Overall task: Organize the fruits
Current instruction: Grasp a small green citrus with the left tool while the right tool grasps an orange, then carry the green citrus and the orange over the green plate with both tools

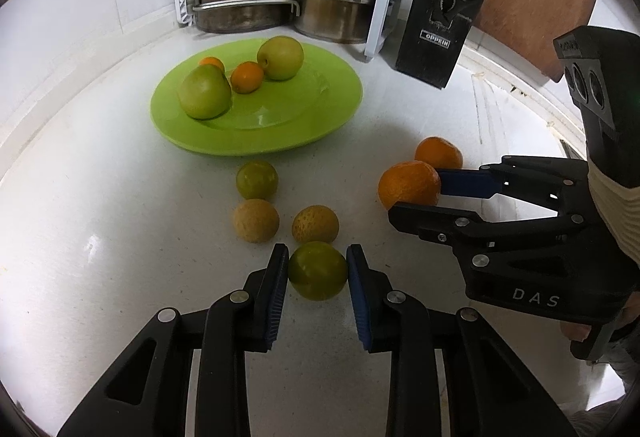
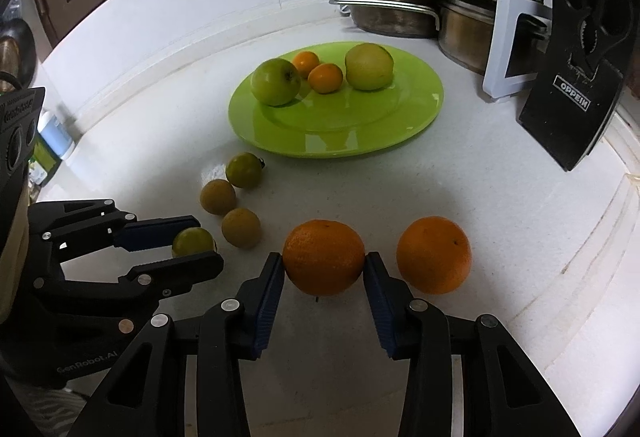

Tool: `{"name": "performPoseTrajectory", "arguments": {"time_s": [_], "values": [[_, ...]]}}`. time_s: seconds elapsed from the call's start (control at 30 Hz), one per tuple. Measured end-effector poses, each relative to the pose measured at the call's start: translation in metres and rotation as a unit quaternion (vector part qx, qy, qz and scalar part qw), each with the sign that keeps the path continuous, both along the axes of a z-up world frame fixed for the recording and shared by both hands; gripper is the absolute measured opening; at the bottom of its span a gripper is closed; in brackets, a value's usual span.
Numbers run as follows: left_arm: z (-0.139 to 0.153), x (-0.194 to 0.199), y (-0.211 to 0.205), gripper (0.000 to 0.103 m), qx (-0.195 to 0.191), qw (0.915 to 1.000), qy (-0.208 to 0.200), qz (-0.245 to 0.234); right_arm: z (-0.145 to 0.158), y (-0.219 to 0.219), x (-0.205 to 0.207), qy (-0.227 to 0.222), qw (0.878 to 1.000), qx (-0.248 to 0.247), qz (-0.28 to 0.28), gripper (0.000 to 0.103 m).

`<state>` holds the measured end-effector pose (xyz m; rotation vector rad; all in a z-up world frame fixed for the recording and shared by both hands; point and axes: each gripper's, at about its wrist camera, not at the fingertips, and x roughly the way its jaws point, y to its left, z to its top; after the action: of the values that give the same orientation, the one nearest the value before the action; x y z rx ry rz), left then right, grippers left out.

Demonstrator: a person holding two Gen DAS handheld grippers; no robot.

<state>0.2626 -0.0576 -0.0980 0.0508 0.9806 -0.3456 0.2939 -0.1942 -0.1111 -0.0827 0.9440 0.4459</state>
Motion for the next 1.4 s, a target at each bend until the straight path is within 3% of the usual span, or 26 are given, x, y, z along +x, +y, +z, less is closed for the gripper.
{"name": "performPoseTrajectory", "arguments": {"time_s": [0.73,1.4], "values": [[0.066,0.002,0.011,0.03,-0.006,0.9942,-0.108,0.007,0.062,0.003,-0.005,-0.074,0.997,0.019,-0.016,0.042],[0.088,0.047,0.005,0.03,-0.001,0.9901,-0.14,-0.001,0.097,-0.001,0.036,-0.12,0.993,0.006,-0.015,0.042]]}}
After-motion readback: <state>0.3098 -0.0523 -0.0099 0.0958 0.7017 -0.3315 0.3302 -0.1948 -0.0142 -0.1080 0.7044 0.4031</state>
